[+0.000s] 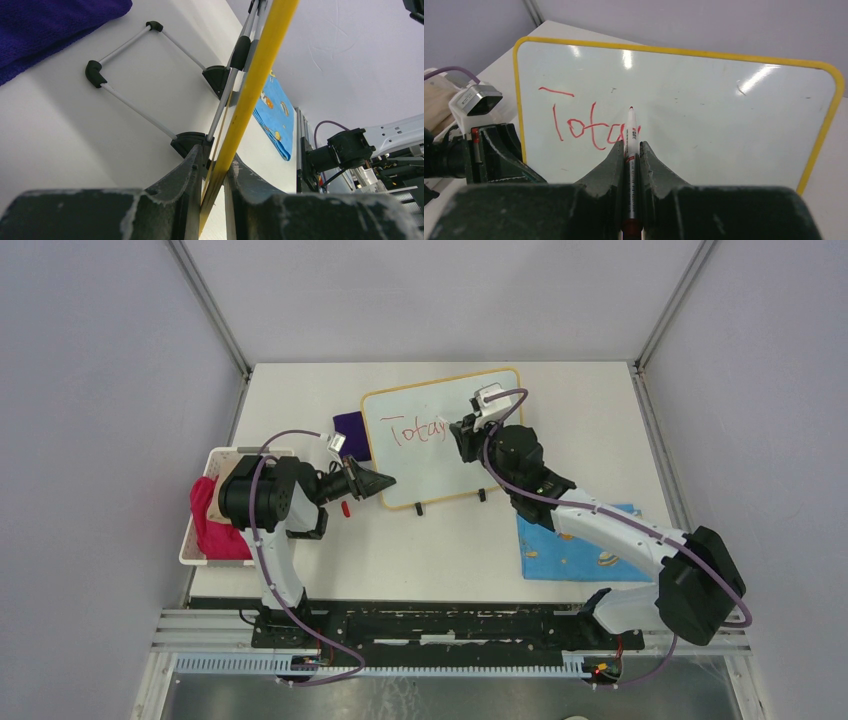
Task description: Write a sentence on the whiteboard
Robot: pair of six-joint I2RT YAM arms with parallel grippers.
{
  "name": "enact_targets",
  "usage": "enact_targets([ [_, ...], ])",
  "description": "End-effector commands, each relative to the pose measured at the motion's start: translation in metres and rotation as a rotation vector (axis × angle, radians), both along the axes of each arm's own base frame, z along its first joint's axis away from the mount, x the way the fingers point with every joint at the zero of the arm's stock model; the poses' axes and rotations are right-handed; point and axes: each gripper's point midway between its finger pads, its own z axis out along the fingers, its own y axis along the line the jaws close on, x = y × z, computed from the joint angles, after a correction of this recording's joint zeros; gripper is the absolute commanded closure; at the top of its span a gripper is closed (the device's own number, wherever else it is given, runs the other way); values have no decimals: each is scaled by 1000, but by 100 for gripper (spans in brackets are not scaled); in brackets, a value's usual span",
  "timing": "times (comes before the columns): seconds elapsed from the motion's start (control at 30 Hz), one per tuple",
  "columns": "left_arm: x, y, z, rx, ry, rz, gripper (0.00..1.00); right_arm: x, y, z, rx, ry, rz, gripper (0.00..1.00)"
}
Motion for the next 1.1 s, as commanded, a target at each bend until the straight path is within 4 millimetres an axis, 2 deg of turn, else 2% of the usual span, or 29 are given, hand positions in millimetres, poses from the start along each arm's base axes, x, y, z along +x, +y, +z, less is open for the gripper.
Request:
enact_targets([
  [0.0, 11, 3, 13, -23, -96, 54, 98, 10, -21, 18, 48, -50, -66, 100],
  [0.47, 11, 3, 12, -26, -91, 55, 98, 25, -18, 14, 50, -36, -71, 100],
  [0.7, 11, 3, 12, -26, -92, 52, 98, 31, -18, 2, 38, -12, -75, 100],
  [1.07, 11, 3, 13, -26, -90, 53, 98, 20, -23, -17, 36, 22, -63, 100],
])
